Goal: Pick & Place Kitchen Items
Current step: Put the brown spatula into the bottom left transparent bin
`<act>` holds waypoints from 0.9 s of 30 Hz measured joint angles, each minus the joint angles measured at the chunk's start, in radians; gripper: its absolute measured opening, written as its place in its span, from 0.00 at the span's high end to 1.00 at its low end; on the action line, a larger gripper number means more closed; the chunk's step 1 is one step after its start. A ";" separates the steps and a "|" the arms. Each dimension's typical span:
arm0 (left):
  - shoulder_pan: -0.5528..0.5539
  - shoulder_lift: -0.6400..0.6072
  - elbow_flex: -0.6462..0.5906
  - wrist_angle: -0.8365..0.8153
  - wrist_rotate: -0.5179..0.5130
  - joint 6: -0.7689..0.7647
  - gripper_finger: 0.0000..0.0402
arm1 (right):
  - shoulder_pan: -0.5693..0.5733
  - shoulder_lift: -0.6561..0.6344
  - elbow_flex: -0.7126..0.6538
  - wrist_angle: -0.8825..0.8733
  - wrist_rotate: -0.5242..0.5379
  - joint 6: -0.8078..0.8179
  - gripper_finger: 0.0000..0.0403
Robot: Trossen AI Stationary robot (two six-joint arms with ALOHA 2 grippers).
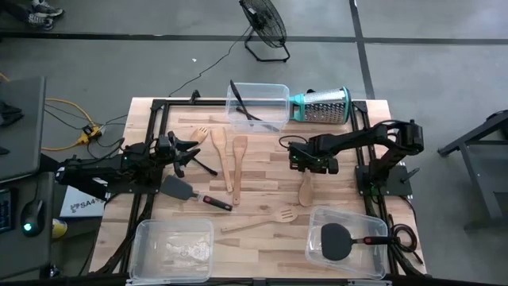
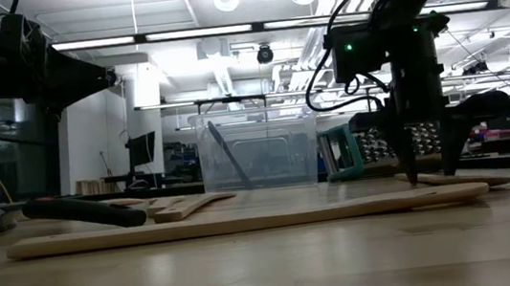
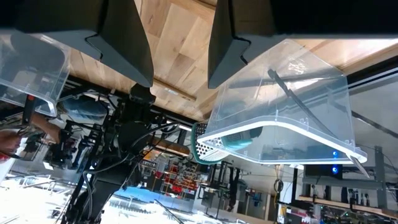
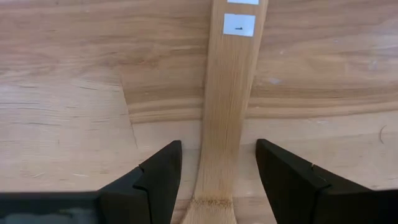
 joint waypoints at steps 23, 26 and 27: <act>0.000 0.000 0.000 0.000 0.000 0.000 0.62 | 0.000 0.003 -0.002 -0.011 0.006 -0.032 0.78; 0.000 0.000 0.000 0.000 0.000 0.000 0.62 | -0.001 0.003 -0.002 -0.011 -0.003 -0.048 0.80; 0.000 0.000 0.000 0.000 0.000 0.000 0.62 | -0.001 0.003 -0.002 -0.011 -0.006 -0.049 0.80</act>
